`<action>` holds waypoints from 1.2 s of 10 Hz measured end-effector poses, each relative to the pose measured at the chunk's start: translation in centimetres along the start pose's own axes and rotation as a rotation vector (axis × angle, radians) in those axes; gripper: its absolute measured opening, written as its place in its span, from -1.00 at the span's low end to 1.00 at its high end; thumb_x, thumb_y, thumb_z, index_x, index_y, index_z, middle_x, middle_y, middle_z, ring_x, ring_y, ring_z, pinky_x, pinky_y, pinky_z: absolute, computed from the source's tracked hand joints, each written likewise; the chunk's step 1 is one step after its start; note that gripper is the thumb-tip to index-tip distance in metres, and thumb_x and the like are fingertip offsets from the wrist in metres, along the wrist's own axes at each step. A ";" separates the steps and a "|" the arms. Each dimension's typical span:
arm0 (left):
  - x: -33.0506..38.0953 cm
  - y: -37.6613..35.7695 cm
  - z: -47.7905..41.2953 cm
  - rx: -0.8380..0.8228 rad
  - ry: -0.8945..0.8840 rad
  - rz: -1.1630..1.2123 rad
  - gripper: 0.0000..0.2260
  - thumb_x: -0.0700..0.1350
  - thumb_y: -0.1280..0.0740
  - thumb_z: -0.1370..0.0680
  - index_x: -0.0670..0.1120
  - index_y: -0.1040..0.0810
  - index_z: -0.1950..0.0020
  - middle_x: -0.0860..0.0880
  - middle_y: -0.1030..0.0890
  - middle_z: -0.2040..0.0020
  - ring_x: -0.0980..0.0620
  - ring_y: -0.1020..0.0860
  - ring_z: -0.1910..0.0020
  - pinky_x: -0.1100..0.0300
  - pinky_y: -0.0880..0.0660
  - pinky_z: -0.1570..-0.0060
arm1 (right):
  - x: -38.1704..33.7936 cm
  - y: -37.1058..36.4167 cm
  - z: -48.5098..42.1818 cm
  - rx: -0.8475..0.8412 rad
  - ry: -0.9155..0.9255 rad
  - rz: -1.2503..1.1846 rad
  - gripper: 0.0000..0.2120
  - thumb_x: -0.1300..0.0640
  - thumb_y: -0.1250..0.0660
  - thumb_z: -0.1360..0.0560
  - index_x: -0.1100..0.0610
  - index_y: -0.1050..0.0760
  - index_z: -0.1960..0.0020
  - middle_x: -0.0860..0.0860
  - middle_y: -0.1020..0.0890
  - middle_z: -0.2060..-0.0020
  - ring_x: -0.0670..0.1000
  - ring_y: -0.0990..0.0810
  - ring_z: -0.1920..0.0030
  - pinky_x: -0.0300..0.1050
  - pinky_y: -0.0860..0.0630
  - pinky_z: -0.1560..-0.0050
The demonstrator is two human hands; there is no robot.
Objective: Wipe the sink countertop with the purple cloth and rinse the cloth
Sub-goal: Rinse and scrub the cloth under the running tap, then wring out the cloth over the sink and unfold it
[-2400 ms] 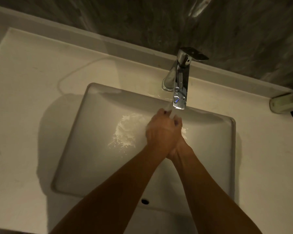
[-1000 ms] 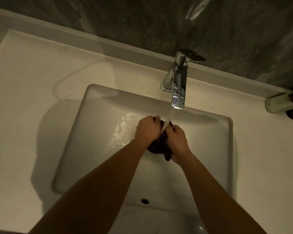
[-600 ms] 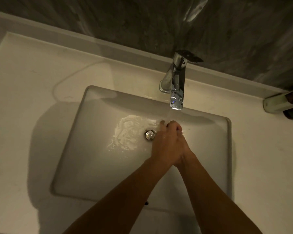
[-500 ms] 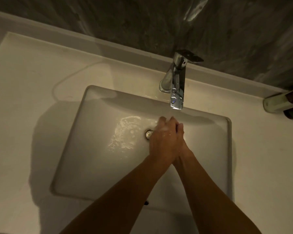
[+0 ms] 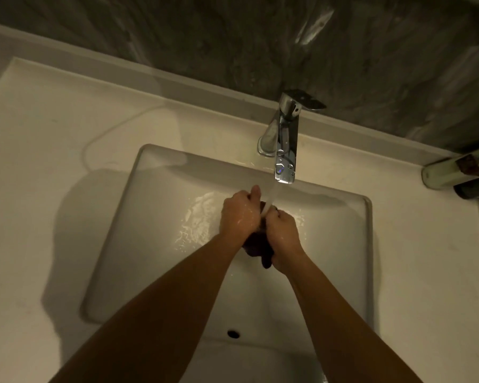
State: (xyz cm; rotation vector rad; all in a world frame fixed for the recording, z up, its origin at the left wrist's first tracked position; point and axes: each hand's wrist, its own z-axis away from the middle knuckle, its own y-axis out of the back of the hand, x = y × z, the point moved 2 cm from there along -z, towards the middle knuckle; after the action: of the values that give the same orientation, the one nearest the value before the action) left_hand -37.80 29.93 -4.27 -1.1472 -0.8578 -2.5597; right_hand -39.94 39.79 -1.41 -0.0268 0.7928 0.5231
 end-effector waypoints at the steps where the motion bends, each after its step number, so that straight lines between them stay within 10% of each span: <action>1: -1.8 -0.2 0.3 -0.227 0.338 0.315 -0.32 0.48 -0.19 -0.50 -0.14 -0.66 0.00 -0.19 -0.72 0.03 -0.20 -0.72 0.05 -0.16 -0.67 -0.07 | -0.2 1.4 0.5 0.069 0.177 0.089 -0.77 -0.02 -0.28 -0.65 0.14 -0.47 -0.14 0.10 -0.64 0.04 0.11 -0.62 0.09 0.11 -0.58 0.05; 3: -2.3 0.5 3.1 -0.563 0.461 0.803 -0.45 0.16 -0.57 -0.43 -0.15 -0.66 -0.28 -0.31 -0.69 -0.20 -0.33 -0.69 -0.17 -0.32 -0.57 -0.25 | -1.3 2.4 0.1 0.160 0.324 0.227 -0.80 0.15 -0.26 -0.66 0.13 -0.43 -0.28 0.09 -0.55 -0.12 0.23 -0.58 -0.20 0.11 -0.53 -0.16; 5: -1.4 0.3 3.1 -0.489 0.339 1.050 -0.64 -0.02 -0.41 -0.60 -0.20 -0.62 -0.33 -0.24 -0.64 -0.33 -0.23 -0.61 -0.27 -0.08 -0.49 -0.34 | -10.5 4.1 3.4 0.351 0.918 0.381 -0.41 0.25 -0.17 -0.65 -0.07 -0.18 -0.62 -0.15 -0.24 -0.56 -0.09 -0.38 -0.47 -0.01 -0.40 -0.47; 6: -0.4 0.8 3.2 -0.567 0.301 1.103 -0.64 0.00 -0.39 -0.62 -0.07 -0.60 -0.39 -0.17 -0.60 -0.39 -0.18 -0.57 -0.33 -0.07 -0.48 -0.33 | -13.8 4.2 3.8 0.313 1.111 0.681 -0.33 0.31 -0.18 -0.58 0.04 -0.17 -0.65 -0.01 -0.15 -0.67 -0.10 -0.21 -0.56 -0.41 -0.07 -0.49; 7: -0.5 1.1 3.3 -0.542 0.318 1.114 -0.66 0.00 -0.38 -0.63 -0.05 -0.61 -0.39 -0.19 -0.64 -0.36 -0.21 -0.60 -0.36 -0.14 -0.44 -0.44 | -13.3 4.7 3.7 0.296 1.113 0.750 -0.42 0.31 -0.17 -0.57 0.09 -0.33 -0.59 0.03 -0.32 -0.61 0.02 -0.34 -0.53 -0.33 -0.18 -0.49; 9: -0.8 1.8 4.6 -0.471 0.395 1.097 -0.56 0.18 -0.31 -0.62 -0.12 -0.66 -0.30 -0.24 -0.70 -0.23 -0.24 -0.68 -0.20 -0.16 -0.50 -0.37 | -8.0 5.4 4.5 0.127 0.938 0.367 -0.43 0.00 -0.28 -0.67 -0.12 -0.19 -0.62 -0.37 -0.18 -0.58 -0.07 -0.38 -0.52 -0.14 -0.41 -0.44; 10: -0.4 1.5 5.8 -0.458 0.488 1.193 -0.42 0.30 -0.16 -0.63 -0.14 -0.67 -0.29 -0.26 -0.71 -0.19 -0.25 -0.68 -0.10 -0.11 -0.54 -0.19 | -1.6 4.9 4.5 0.054 0.469 -0.062 -0.23 -0.46 -0.44 -0.34 -0.03 -0.43 -0.38 -0.19 -0.58 -0.32 -0.09 -0.59 -0.30 -0.09 -0.55 -0.21; 11: -0.7 0.2 7.3 -0.455 0.602 1.179 -0.50 0.18 -0.19 -0.62 -0.16 -0.67 -0.27 -0.25 -0.73 -0.11 -0.23 -0.70 0.00 -0.02 -0.61 0.01 | 2.3 3.0 4.8 -0.196 0.134 -0.407 -0.08 -0.42 -0.55 -0.25 0.07 -0.44 -0.43 0.08 -0.65 -0.32 0.01 -0.64 -0.30 -0.03 -0.58 -0.23; 12: -0.6 -0.1 9.1 -0.501 0.634 1.143 -0.64 -0.03 -0.23 -0.59 -0.18 -0.70 -0.18 -0.23 -0.75 -0.01 -0.21 -0.69 -0.02 -0.01 -0.61 -0.01 | 2.6 2.1 4.3 -0.213 0.008 -0.695 -0.43 -0.05 -0.48 -0.48 0.16 -0.51 -0.42 0.15 -0.67 -0.29 0.11 -0.70 -0.23 0.04 -0.64 -0.19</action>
State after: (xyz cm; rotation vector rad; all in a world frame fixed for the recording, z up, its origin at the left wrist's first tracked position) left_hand -31.86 35.31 0.00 -0.5285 0.5075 -1.8843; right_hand -36.47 43.72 0.18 -0.4845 0.6792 -0.0558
